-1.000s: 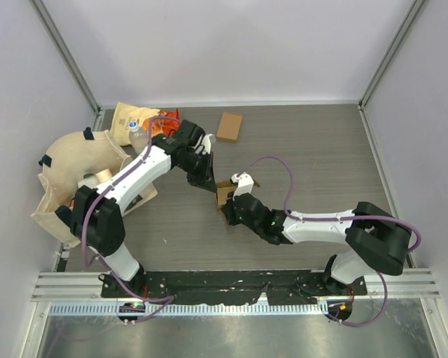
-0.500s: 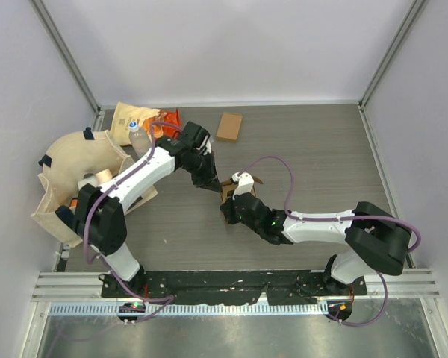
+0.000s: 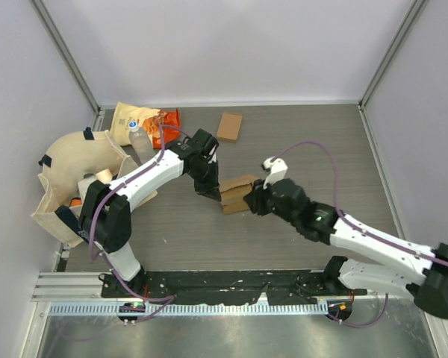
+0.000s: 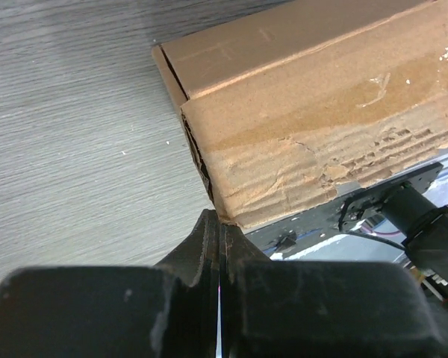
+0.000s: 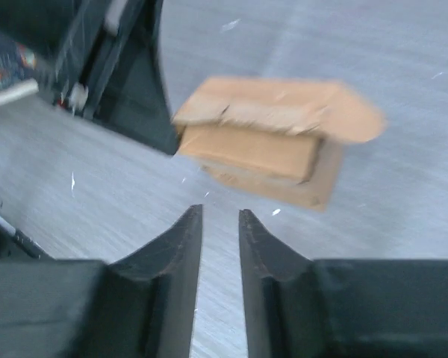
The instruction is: Fold the paper box
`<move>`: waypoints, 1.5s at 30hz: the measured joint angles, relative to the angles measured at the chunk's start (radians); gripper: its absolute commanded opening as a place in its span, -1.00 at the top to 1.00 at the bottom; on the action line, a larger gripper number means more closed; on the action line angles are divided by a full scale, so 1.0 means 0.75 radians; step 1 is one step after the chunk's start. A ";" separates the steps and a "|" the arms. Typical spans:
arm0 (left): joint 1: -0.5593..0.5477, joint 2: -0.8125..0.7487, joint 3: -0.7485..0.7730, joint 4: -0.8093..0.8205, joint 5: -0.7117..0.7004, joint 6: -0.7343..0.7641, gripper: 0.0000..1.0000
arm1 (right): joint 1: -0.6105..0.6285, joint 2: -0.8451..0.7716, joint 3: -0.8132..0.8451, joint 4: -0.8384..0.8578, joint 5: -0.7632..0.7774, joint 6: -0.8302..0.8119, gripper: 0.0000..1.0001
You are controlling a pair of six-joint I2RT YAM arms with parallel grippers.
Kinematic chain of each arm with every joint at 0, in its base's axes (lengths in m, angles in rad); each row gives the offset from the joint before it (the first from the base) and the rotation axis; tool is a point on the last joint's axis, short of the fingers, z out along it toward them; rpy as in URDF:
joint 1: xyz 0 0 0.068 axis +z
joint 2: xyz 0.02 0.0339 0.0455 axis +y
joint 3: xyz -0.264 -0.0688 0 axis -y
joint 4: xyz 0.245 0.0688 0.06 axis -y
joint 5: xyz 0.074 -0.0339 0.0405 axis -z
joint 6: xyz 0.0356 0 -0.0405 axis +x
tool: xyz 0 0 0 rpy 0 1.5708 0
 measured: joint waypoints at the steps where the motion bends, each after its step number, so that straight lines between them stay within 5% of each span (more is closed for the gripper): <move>1: 0.000 0.000 0.000 -0.004 -0.003 0.003 1.00 | -0.043 -0.047 0.022 -0.042 -0.006 -0.012 0.30; 6: 0.000 0.005 0.003 -0.026 -0.005 0.023 1.00 | -0.486 -0.158 0.059 -0.126 -0.162 -0.099 0.13; 9: 0.000 0.008 0.009 -0.035 -0.005 0.032 1.00 | -0.564 -0.097 0.051 -0.129 -0.267 -0.187 0.08; 15: 0.000 0.014 0.038 -0.068 -0.025 0.063 1.00 | -0.502 0.003 0.028 -0.117 -0.364 -0.359 -0.09; 23: 0.000 0.014 0.055 -0.076 -0.030 0.073 1.00 | -0.201 -0.004 -0.141 0.089 0.003 -0.513 -0.10; 31: 0.000 0.014 0.060 -0.089 -0.043 0.093 1.00 | -0.175 0.055 -0.217 0.303 0.312 -0.594 -0.09; 45: 0.000 0.009 0.061 -0.101 -0.050 0.130 1.00 | -0.175 0.243 -0.358 0.816 0.198 -0.922 -0.13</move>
